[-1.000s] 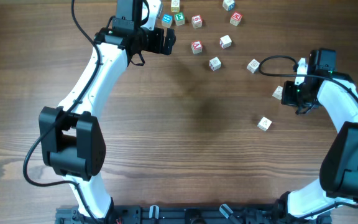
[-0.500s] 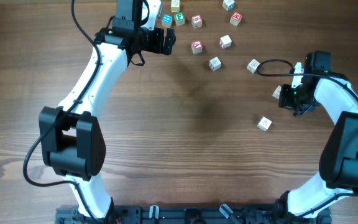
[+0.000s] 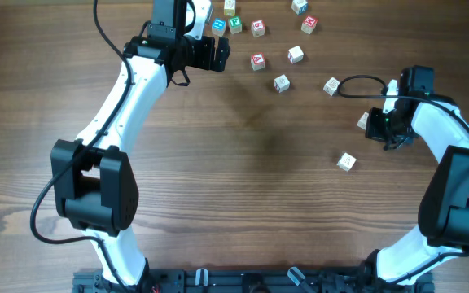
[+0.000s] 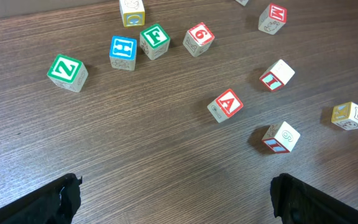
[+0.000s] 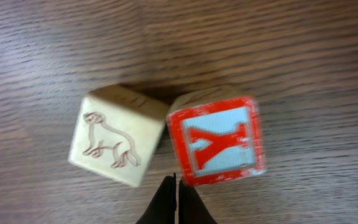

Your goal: Form a circle

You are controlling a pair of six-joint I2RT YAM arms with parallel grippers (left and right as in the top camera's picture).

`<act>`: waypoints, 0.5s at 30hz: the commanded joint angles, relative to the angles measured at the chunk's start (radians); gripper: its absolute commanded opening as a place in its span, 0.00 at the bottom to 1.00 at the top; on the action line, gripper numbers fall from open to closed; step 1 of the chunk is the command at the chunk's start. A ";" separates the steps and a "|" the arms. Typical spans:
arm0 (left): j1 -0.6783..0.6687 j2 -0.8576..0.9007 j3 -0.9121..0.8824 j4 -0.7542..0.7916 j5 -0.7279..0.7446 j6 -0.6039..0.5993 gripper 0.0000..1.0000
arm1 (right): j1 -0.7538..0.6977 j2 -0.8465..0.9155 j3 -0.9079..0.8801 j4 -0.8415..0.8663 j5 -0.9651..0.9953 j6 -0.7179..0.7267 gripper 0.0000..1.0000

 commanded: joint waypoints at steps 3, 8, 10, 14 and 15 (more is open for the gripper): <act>-0.005 0.009 -0.005 0.000 0.008 -0.002 1.00 | 0.004 0.015 -0.003 -0.018 -0.124 0.019 0.05; -0.005 0.009 -0.005 0.000 0.008 -0.002 1.00 | 0.004 0.015 -0.003 -0.020 -0.024 0.019 0.05; -0.005 0.009 -0.005 0.000 0.008 -0.002 1.00 | 0.004 0.015 -0.003 -0.021 -0.006 0.018 0.05; -0.005 0.009 -0.005 0.000 0.008 -0.002 1.00 | 0.004 0.015 -0.003 -0.011 0.000 0.019 0.05; -0.005 0.009 -0.005 0.000 0.008 -0.002 1.00 | 0.004 0.015 -0.003 -0.004 0.000 0.019 0.05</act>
